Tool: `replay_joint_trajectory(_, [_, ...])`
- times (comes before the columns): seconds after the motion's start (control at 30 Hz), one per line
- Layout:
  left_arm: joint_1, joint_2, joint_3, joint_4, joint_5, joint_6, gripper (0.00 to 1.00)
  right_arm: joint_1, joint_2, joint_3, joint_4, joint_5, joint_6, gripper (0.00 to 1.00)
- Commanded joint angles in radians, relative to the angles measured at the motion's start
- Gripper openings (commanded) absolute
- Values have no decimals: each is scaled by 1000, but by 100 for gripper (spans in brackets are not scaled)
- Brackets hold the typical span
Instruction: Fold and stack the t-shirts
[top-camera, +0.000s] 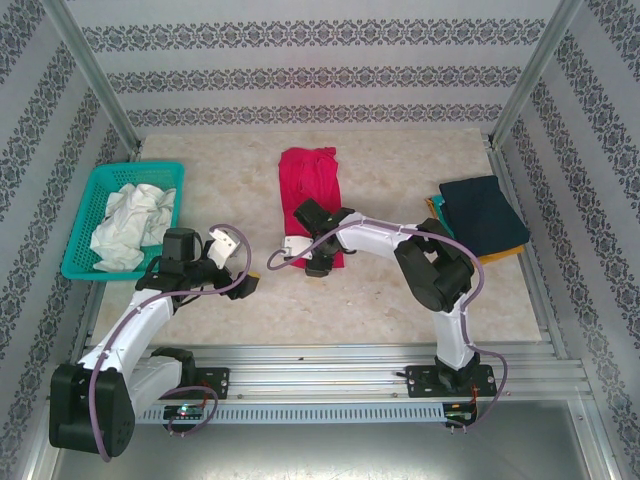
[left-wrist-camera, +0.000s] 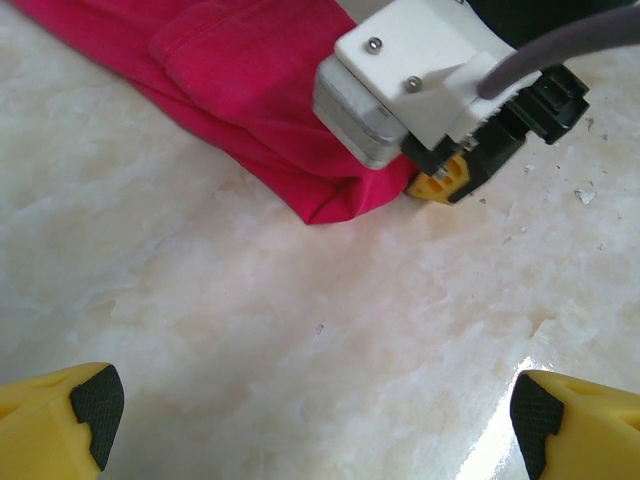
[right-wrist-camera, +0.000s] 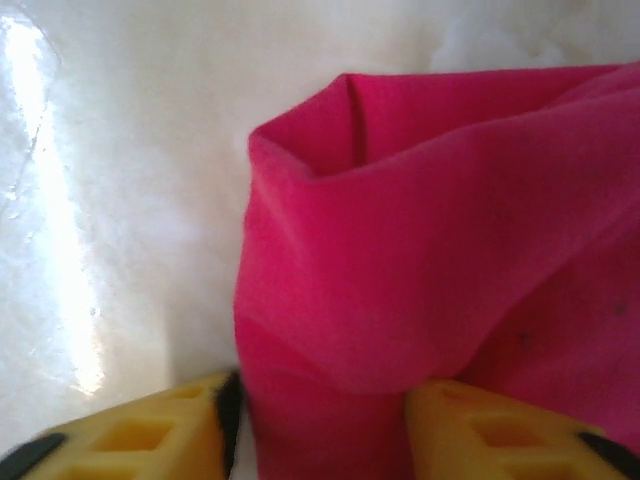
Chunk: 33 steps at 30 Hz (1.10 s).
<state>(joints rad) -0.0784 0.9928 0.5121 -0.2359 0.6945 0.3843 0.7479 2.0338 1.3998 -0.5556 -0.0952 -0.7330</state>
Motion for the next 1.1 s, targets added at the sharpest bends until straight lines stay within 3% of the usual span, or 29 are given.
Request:
replay_joint_trajectory(0.0, [-1,-12,-10,26,-10,9,100,-8,42,10,-11,31,-16,28])
replay_joint_trajectory(0.1, [0,-11,-9,33,-12,14,100,-7,22,6,-24,29,-12,4])
replay_joint_trajectory(0.13, [-1,-11,-9,36,-11,14,100,-5,8,1,-32,26,-9,0])
replay_joint_trajectory(0.47, [0,-3,-12,51,-8,14,100,36,-246,-160,-133,2,70,0])
replay_joint_trajectory(0.7, [-1,27,-9,105,15,-30,100,93,-418,-237,-298,-61,129,0])
replay_joint_trajectory(0.87, [-21,83,40,179,-50,-233,100,129,-487,-240,-391,-68,147,0])
replay_joint_trajectory(1.07, [-47,241,201,149,-132,-620,100,134,-494,-148,-458,-53,133,0])
